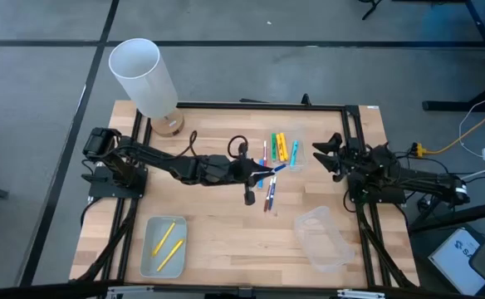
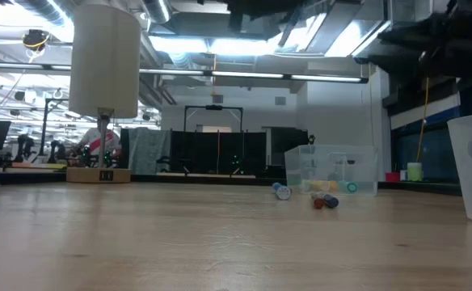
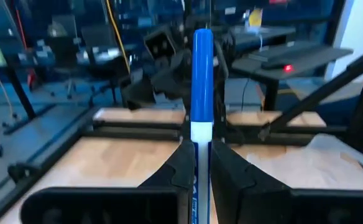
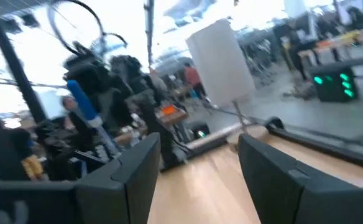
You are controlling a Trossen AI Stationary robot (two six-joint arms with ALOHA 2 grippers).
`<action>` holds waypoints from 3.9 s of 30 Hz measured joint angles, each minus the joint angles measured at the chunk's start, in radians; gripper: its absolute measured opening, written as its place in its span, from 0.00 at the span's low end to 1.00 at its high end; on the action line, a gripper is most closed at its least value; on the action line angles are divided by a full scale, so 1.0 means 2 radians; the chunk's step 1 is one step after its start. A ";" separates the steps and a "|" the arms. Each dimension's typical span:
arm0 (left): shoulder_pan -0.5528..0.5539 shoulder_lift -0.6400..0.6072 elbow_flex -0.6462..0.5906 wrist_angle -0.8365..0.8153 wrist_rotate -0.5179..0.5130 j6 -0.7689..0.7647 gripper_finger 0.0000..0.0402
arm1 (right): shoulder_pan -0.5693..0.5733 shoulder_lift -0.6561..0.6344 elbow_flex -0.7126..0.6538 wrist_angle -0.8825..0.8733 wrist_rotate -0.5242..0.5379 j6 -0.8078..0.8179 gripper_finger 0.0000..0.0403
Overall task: Pick & Place Markers
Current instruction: Put the blue marker pen into the bottom transparent bin
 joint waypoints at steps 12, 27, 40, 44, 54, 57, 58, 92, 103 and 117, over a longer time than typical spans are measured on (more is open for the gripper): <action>0.007 0.000 0.000 0.075 0.000 0.010 0.06 | 0.009 0.110 0.010 0.106 -0.058 -0.045 0.54; 0.007 0.000 0.000 0.085 -0.018 0.010 0.06 | 0.089 0.349 0.160 0.110 -0.030 -0.161 0.54; 0.007 0.000 0.000 0.085 -0.033 0.010 0.06 | 0.117 0.471 0.257 0.109 -0.031 -0.197 0.54; 0.007 0.000 0.000 0.085 -0.027 0.010 0.06 | 0.123 0.488 0.273 0.110 -0.030 -0.197 0.54; 0.007 0.000 0.000 0.082 -0.024 0.010 0.06 | 0.129 0.504 0.288 0.109 -0.029 -0.195 0.34; 0.006 0.000 0.001 0.081 -0.021 0.010 0.06 | 0.129 0.501 0.288 0.108 -0.026 -0.185 0.21; 0.006 0.000 0.001 0.081 -0.021 0.009 0.06 | 0.129 0.500 0.288 0.108 -0.025 -0.182 0.16; -0.022 -0.104 0.000 -0.172 -0.012 -0.026 0.42 | 0.155 0.423 0.288 -0.086 0.053 -0.063 0.09; -0.044 -0.119 0.000 -0.353 -0.012 -0.093 0.42 | 0.185 0.424 0.354 -0.286 0.030 0.076 0.10; -0.061 -0.086 0.000 -0.406 -0.014 -0.109 0.43 | 0.211 0.434 0.491 -0.548 -0.103 0.266 0.10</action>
